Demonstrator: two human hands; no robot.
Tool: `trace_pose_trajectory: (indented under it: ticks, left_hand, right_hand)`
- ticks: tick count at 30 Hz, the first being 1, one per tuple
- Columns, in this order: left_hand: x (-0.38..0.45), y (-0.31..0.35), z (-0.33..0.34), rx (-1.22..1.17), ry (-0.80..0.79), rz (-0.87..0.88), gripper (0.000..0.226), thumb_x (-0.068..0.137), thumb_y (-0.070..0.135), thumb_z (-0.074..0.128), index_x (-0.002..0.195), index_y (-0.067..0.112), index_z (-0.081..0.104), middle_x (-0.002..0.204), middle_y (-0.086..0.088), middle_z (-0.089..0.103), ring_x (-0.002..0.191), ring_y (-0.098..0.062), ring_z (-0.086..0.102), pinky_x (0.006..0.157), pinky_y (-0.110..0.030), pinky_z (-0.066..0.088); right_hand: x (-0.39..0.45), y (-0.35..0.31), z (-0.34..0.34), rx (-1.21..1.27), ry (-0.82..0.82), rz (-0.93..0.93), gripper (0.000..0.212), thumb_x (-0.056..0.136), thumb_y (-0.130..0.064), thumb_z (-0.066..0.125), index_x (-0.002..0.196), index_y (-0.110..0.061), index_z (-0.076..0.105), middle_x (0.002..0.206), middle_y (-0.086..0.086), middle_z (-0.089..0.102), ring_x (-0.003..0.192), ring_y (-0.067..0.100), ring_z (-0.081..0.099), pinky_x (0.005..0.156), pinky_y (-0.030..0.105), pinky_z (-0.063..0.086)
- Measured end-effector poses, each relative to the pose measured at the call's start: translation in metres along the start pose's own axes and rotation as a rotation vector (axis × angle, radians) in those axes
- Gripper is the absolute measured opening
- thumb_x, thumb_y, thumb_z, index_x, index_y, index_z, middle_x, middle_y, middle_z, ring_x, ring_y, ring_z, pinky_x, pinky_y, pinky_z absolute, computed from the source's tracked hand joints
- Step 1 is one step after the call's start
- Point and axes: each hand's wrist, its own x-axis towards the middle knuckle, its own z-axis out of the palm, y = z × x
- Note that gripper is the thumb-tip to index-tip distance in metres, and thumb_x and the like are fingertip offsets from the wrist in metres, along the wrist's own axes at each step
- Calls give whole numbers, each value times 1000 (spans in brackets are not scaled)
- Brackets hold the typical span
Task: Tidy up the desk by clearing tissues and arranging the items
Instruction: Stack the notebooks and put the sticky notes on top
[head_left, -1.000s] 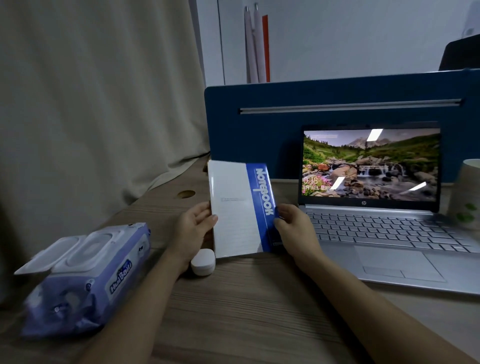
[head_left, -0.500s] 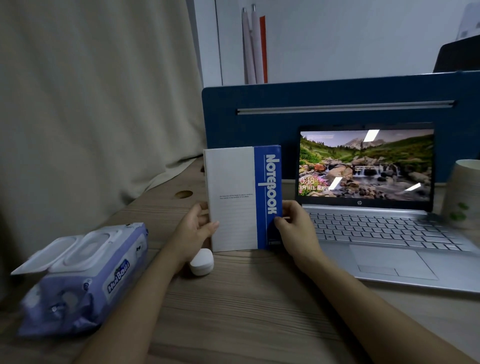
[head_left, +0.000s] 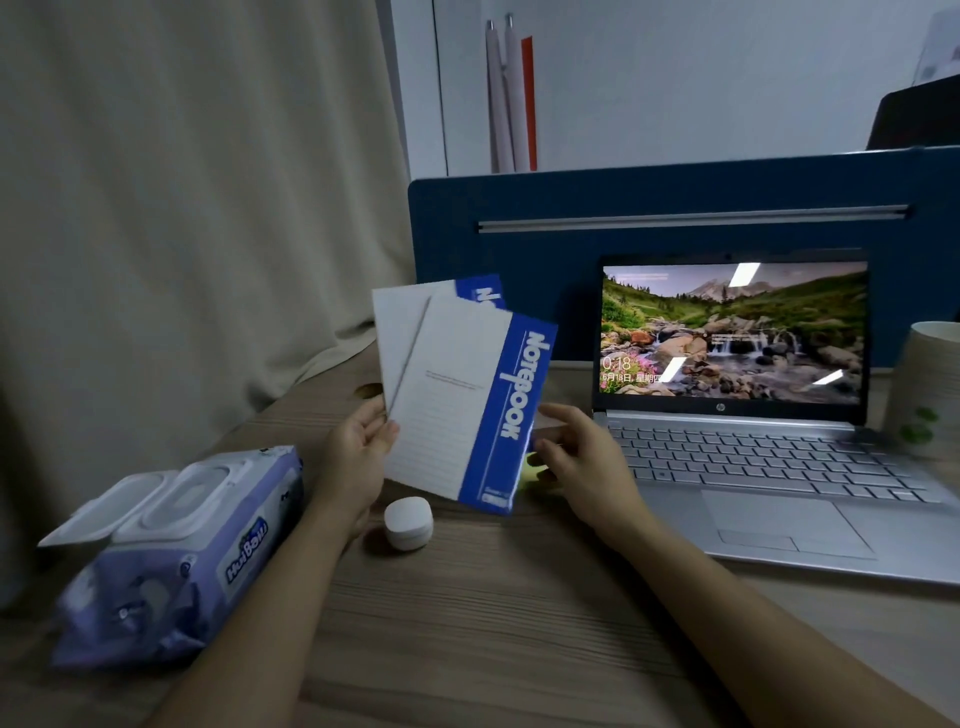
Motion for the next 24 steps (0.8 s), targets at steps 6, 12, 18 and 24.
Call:
trace_pose_trajectory:
  ticks: [6,12,18,24]
  left_hand:
    - [-1,-5,-3,138,52,-43,33,102,16,45,129,29,59,98,18,66,89,3,62,64,-16,45]
    - [-3,-3,-1,224,-23,-13,38,105,18,37,137,29,54,106,20,61,99,-1,57,69,-21,42]
    - [-1,-4,3,151,7,-36,38,104,16,39,137,28,54,113,18,64,100,4,57,72,-17,42]
    - [8,-8,3,227,98,-74,37,104,15,40,138,22,53,112,7,60,92,0,53,68,-21,42]
  right_hand:
    - [0,-2,-2,-53,-206,25,42,96,-9,55,135,-23,54,126,-9,65,110,2,62,96,28,51]
    - [2,-1,-2,-107,-255,17,47,96,-17,54,141,-31,48,138,-17,53,122,2,52,96,26,48]
    - [1,-2,-3,-33,-325,23,53,97,-17,54,146,-32,39,145,-14,47,123,1,53,90,18,51]
    - [0,-5,-1,-105,-288,39,54,96,-17,56,146,-24,39,147,-6,47,128,6,48,105,32,45]
